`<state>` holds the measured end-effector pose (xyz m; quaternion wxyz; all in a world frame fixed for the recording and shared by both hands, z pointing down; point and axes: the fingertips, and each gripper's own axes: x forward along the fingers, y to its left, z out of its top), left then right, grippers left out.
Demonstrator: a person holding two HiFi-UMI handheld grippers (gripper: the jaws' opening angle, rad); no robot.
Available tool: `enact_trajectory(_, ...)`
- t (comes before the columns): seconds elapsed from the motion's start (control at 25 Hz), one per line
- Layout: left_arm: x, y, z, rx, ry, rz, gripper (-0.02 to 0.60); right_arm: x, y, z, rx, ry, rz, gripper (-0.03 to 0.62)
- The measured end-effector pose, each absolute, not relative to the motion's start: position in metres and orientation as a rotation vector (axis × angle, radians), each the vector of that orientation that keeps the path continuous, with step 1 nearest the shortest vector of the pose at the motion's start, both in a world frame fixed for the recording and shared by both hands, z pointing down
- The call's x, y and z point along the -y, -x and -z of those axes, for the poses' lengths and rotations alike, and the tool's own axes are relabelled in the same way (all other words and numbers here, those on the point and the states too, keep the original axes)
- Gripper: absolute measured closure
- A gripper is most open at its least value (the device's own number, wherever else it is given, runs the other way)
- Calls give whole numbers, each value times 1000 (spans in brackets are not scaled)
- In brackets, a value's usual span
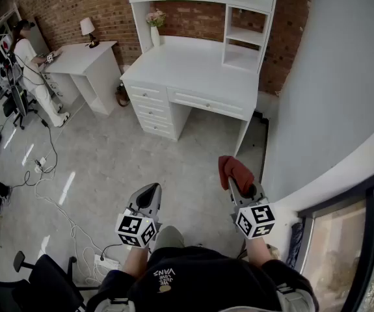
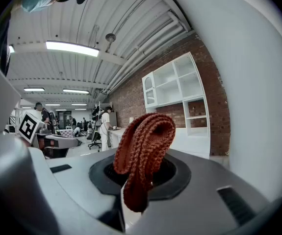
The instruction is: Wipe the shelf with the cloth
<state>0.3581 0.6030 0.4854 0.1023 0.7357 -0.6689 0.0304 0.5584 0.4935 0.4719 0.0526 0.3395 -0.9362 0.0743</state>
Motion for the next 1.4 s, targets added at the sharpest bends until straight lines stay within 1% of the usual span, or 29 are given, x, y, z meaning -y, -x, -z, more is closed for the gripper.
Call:
enact_trajectory(0.2,-596,-348,-494,1960,-2159,-82,575,-485,-545,-479,2837,-1023,-242,511)
enact_trajectory(0.36,-577,-321,-497,1964,-2156,-56,575,-466,-520,-475,2842,-1031,-222,511)
enact_trajectory(0.52,-547,-283,-500,1946,-2170,-28,575,-437,-487,-472,2848,-1064,-235,508)
enact_trajectory(1.08,-439,-117,-489,1862,-2223,6,575,-341,-350,-467,2738,-1259,-299,505)
enact_trajectory(1.4,-401,-61,-507,1825,-2203,-4,575,-308,-297,-482,2696,-1282,-318,505)
